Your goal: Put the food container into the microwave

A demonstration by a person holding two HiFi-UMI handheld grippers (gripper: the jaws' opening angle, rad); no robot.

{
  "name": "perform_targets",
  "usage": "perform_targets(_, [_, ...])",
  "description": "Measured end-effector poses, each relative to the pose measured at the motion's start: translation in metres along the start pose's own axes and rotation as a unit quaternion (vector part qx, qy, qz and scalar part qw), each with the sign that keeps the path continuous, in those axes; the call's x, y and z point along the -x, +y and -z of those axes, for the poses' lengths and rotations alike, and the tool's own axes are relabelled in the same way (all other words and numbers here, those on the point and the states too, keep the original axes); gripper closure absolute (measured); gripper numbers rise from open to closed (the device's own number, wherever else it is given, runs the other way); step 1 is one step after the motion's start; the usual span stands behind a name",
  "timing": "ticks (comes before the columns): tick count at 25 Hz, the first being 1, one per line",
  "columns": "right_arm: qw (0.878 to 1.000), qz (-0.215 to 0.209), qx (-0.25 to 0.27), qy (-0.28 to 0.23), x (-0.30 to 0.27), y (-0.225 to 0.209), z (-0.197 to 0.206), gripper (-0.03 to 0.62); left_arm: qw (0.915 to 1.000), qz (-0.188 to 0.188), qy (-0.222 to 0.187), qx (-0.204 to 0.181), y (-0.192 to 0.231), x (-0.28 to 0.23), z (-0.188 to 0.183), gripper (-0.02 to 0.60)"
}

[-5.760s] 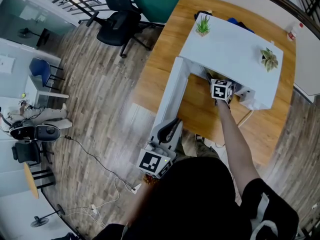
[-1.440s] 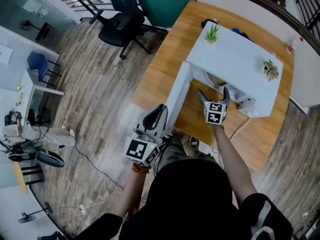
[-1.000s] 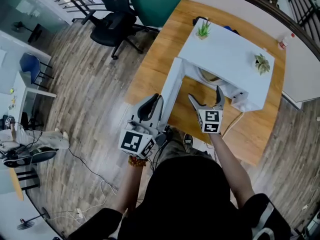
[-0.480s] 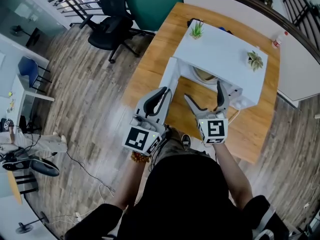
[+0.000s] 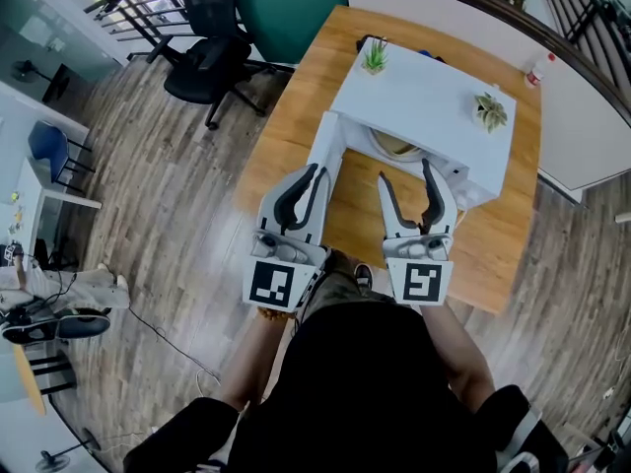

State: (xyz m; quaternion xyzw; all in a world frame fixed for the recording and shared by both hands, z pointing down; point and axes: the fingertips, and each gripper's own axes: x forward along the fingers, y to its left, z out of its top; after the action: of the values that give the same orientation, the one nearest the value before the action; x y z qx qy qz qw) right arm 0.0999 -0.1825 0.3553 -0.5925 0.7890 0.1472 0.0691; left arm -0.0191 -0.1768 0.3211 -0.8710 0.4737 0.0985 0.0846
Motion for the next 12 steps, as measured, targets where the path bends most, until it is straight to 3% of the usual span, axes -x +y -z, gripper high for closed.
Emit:
perform_targets(7, [0.999,0.036,0.017,-0.018,0.015,-0.011,-0.011,0.499,0.9996,-0.019,-0.016,-0.011,0.003,0.006,-0.005,0.531])
perform_targets(12, [0.999,0.045,0.015,-0.005,0.019,-0.014,-0.004,0.582,0.9998,-0.018,-0.002,-0.013,-0.005,0.007,0.009,0.531])
